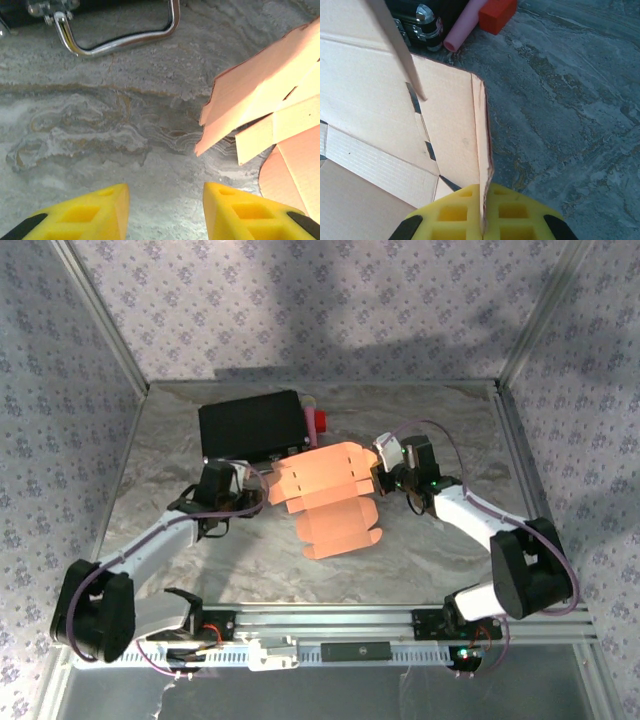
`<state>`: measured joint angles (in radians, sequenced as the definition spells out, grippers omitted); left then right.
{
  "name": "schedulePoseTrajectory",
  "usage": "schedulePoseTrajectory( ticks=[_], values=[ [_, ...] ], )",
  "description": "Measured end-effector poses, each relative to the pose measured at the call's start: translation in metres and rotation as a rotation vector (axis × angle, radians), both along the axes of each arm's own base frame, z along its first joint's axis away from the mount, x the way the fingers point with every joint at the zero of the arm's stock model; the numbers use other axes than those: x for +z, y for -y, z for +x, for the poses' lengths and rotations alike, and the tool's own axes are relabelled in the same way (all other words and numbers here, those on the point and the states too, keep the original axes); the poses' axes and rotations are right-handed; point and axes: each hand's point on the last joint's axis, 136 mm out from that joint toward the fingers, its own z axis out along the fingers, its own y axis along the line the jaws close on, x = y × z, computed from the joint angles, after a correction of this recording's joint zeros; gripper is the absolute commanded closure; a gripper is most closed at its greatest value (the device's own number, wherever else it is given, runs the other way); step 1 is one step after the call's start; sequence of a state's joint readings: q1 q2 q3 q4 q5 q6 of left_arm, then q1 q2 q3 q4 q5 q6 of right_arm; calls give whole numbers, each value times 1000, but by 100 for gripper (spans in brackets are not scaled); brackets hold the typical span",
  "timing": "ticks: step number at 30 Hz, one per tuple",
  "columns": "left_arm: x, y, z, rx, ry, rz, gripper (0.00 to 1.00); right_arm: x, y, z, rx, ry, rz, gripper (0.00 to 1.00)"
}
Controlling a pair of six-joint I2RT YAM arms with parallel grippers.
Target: Fold the paper box
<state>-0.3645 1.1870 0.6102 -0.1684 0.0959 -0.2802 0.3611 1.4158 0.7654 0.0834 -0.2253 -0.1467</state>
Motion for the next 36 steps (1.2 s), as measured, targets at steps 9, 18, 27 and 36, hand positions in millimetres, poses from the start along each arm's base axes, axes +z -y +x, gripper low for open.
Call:
schedulePoseTrajectory(
  ticks=[9, 18, 27, 36],
  values=[
    [3, 13, 31, -70, 64, -74, 52, 4, -2, 4, 5, 5, 7, 100],
    [12, 27, 39, -127, 107, -88, 53, 2, -3, 5, 10, -4, 11, 100],
    [57, 16, 30, -77, 231, -102, 42, -1, -3, 6, 14, -16, 16, 100],
    [27, 10, 47, -54, 73, -93, 38, -2, -4, 6, 18, -20, 18, 100]
  ],
)
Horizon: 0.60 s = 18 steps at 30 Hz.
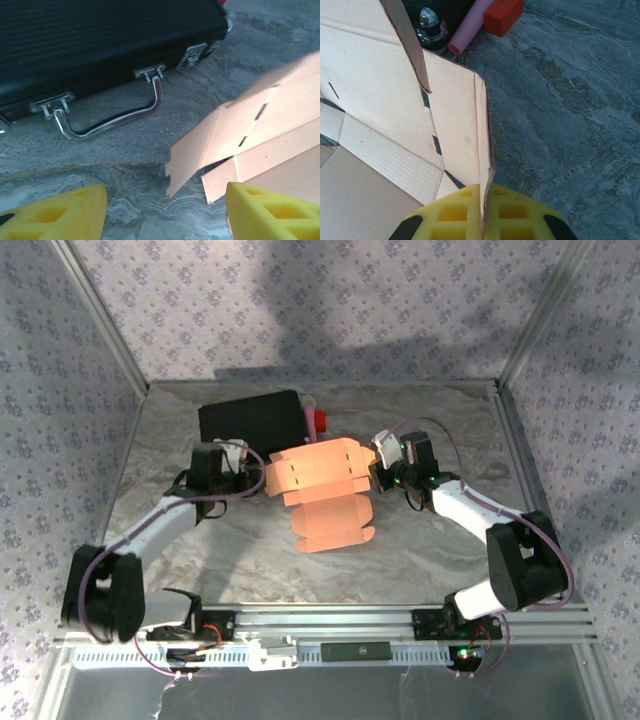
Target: Fold the paper box
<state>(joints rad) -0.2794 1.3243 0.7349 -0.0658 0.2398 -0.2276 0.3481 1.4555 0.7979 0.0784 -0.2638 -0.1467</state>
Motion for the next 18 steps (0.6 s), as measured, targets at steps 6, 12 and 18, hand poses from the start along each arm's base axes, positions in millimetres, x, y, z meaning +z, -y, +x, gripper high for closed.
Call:
schedulePoseTrajectory(
  ticks=[6, 12, 18],
  values=[
    [-13, 13, 10, -44, -64, -31, 39, 1, -2, 0, 9, -2, 7, 100],
    [-22, 21, 10, -81, -92, -57, 47, -3, -3, 1, 11, -14, 5, 100],
    [-28, 31, 5, -104, -106, -50, 67, -8, -3, 1, 11, -28, -1, 100]
  ],
)
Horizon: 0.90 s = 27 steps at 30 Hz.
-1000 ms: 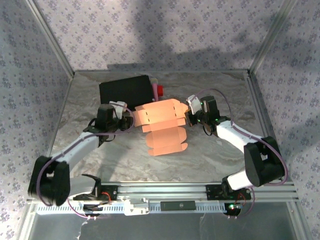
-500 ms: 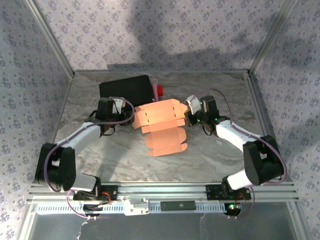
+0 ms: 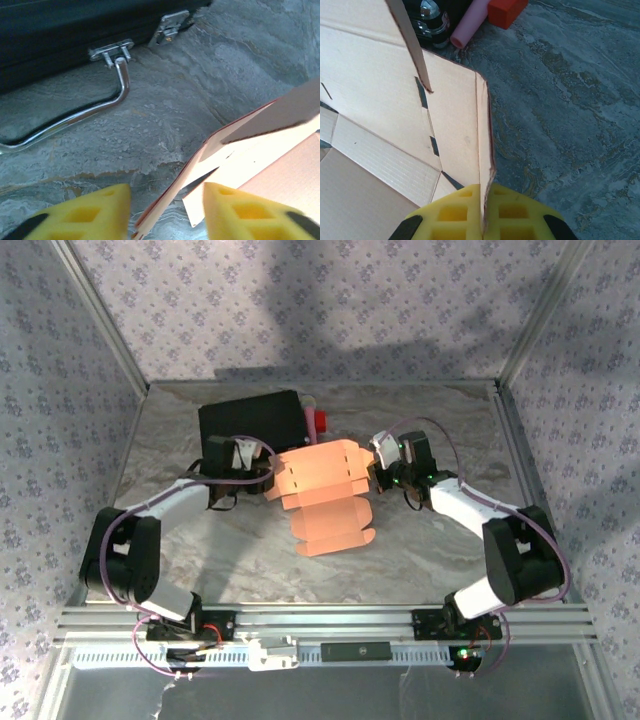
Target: Fold the paper box
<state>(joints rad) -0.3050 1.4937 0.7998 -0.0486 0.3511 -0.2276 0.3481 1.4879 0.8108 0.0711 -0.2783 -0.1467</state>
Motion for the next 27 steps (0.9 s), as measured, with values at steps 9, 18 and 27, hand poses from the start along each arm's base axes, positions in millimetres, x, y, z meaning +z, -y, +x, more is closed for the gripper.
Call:
schedulePoseTrajectory(
  ticks=[9, 18, 27],
  values=[
    [-2, 11, -4, -7, 30, 70, 100, 1, 0, 1, -4, -7, 1, 88],
    [19, 17, -11, 10, 135, 140, 100, 37, 27, -3, -261, -34, 82, 38],
    [13, 13, -20, 8, 176, 205, 100, 126, 39, -58, -661, -138, 582, 37]
  ],
)
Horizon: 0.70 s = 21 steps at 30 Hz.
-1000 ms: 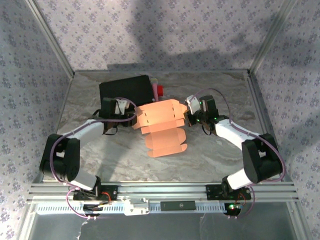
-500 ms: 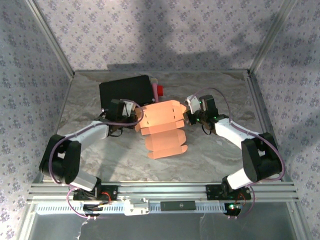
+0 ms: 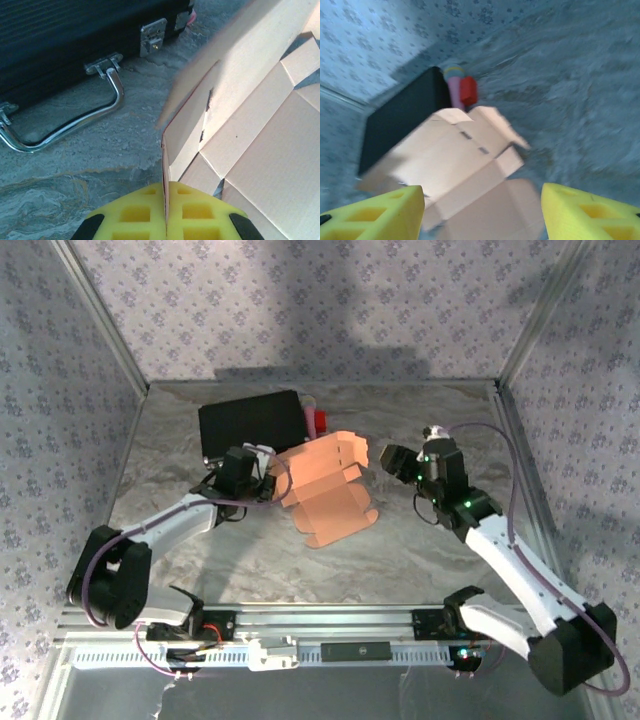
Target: Fold the paper box
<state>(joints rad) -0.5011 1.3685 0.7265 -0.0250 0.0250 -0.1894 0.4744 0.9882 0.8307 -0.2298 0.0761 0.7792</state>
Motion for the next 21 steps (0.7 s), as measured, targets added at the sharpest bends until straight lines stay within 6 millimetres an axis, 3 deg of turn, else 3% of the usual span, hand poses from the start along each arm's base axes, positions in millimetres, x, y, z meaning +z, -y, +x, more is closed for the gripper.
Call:
schedulePoseTrajectory(
  ticks=[4, 9, 14, 21],
  values=[
    [-1, 3, -5, -22, 27, 26, 100, -3, -36, -7, -53, -127, 181, 38],
    [11, 4, -7, -36, 84, 39, 100, -5, -81, 25, -148, -277, 316, 39],
    [14, 3, -8, -39, 103, 50, 100, -25, -110, 54, -215, -383, 420, 41],
    [14, 4, -10, -43, 111, 66, 100, -57, -138, 68, -233, -504, 503, 53]
  ],
)
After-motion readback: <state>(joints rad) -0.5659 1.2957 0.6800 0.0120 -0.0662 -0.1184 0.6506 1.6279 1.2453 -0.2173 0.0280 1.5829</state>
